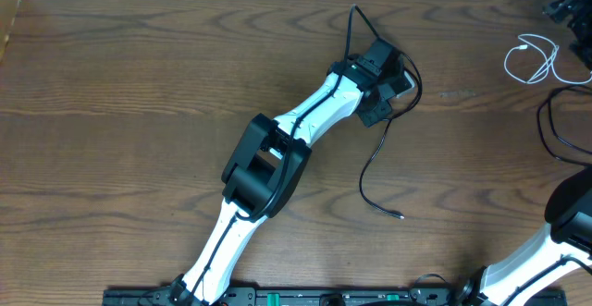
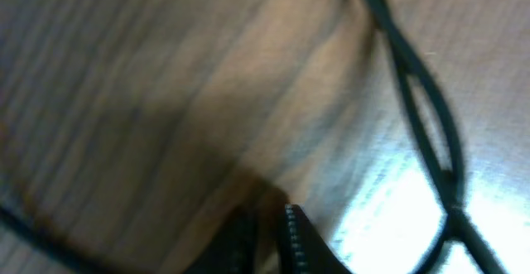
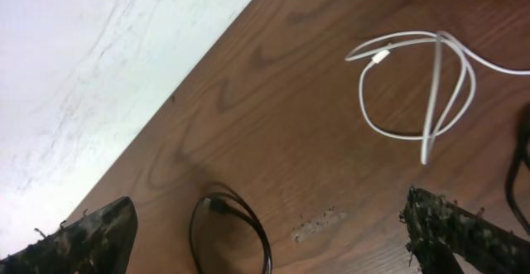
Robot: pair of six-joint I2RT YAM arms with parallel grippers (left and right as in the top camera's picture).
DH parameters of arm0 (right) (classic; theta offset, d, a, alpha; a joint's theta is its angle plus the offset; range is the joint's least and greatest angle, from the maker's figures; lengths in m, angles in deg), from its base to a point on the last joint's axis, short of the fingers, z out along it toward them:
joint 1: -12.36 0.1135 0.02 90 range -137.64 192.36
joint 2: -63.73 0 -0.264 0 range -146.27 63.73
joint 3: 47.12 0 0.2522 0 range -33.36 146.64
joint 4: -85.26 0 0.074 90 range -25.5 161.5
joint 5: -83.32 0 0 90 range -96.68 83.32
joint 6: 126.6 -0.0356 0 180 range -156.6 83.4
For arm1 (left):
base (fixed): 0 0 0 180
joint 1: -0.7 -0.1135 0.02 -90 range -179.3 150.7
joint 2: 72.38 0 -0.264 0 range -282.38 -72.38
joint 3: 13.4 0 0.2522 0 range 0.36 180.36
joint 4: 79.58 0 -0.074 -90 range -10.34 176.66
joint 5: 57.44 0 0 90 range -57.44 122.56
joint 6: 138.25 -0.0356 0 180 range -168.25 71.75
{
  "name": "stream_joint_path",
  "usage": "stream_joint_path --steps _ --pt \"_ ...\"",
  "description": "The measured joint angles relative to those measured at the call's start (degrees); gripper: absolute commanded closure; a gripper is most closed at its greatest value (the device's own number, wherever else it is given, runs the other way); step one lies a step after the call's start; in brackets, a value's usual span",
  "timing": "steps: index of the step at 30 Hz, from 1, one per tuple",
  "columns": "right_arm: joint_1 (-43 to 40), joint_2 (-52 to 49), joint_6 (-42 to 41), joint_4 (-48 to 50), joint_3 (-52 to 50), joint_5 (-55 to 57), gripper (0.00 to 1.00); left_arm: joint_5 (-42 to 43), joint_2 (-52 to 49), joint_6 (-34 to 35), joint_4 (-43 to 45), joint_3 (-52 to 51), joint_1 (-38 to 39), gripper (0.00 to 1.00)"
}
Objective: Untangle cables
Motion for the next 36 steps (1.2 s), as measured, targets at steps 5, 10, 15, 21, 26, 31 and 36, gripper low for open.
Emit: stream_joint_path --steps 5,10,15,21,26,31,36 --pt "1.2 0.0 0.8 0.0 0.0 0.2 0.01 -1.2 1.3 1.2 -0.1 0.7 -0.3 0.44" --pt "1.8 0.0 1.4 0.0 0.0 0.7 0.01 4.4 4.8 -0.2 -2.3 1.5 -0.3 0.45" --pt "2.0 0.0 1.6 0.0 0.0 1.2 0.01 10.3 5.5 -3.8 -6.0 2.2 0.0 0.46" --pt "2.0 0.0 1.6 0.0 0.0 1.3 0.01 12.8 5.5 -8.2 -6.8 2.1 0.0 0.48" --pt "2.0 0.0 1.7 0.0 0.0 1.3 0.01 12.8 5.2 -10.2 -5.7 1.7 0.0 0.52" --pt "2.8 0.0 1.7 0.0 0.0 1.5 0.01 12.1 2.8 -11.0 -3.4 1.4 0.0 0.58" --pt "3.6 0.0 2.2 0.0 0.0 1.6 0.01 11.9 2.2 -11.0 -2.6 1.1 0.0 0.67"
